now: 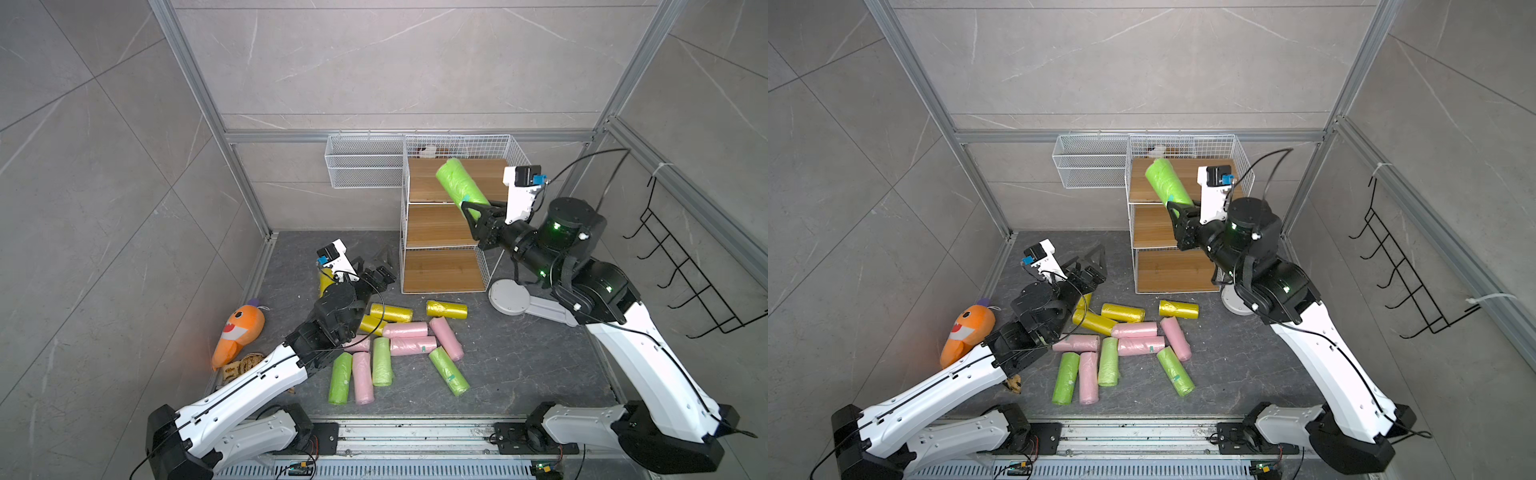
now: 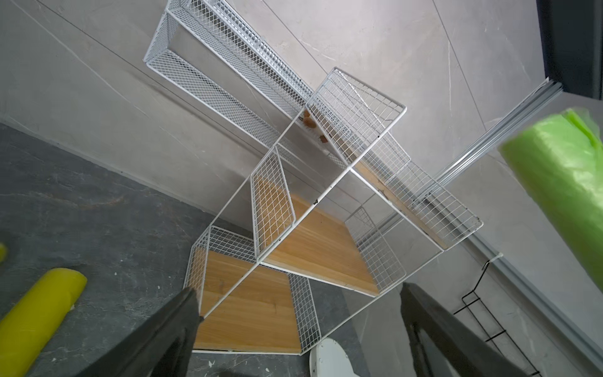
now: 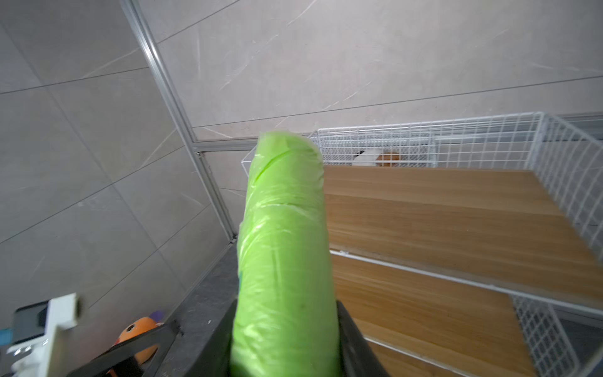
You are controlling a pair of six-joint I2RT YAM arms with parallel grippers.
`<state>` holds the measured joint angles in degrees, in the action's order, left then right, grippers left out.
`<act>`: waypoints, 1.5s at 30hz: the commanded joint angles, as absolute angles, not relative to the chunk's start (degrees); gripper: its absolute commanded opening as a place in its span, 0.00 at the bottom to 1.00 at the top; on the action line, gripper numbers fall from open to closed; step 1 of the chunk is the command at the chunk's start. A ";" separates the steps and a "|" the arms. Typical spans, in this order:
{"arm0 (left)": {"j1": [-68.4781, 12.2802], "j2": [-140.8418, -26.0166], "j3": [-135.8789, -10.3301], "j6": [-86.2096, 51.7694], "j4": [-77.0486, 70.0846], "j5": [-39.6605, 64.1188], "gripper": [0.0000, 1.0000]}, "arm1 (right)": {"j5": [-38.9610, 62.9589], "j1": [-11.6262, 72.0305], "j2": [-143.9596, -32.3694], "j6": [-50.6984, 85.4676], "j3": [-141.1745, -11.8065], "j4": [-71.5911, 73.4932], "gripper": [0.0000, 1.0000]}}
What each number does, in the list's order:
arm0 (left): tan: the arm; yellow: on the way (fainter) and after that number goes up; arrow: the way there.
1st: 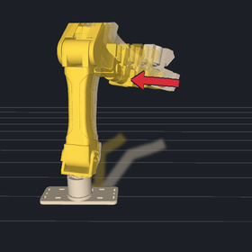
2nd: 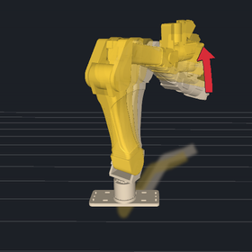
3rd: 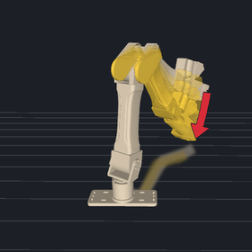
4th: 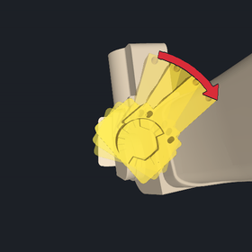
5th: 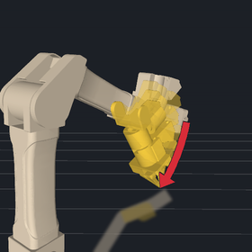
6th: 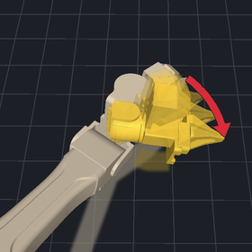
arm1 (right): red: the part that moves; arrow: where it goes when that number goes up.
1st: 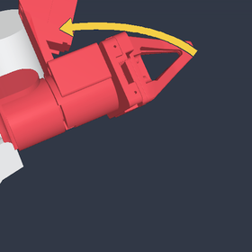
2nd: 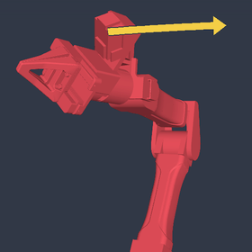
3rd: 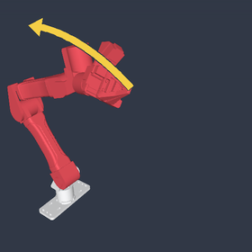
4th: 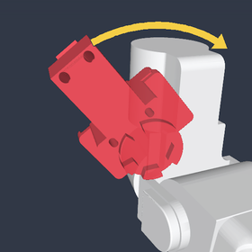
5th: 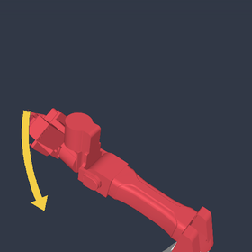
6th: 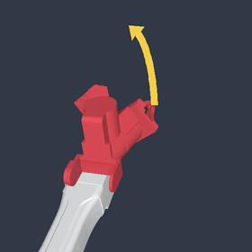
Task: Sort the rolls of trash bags by color and place them on the shelf
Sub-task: Pick up the roll of trash bags from the center of the board, then place the roll of trash bags on the shelf.
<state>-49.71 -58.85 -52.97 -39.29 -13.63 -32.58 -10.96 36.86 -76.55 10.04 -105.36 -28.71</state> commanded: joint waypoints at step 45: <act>-49.41 -61.31 -57.76 -28.06 -5.44 -28.41 0.98 | -2.83 32.83 -127.08 11.47 -177.11 -59.81 0.79</act>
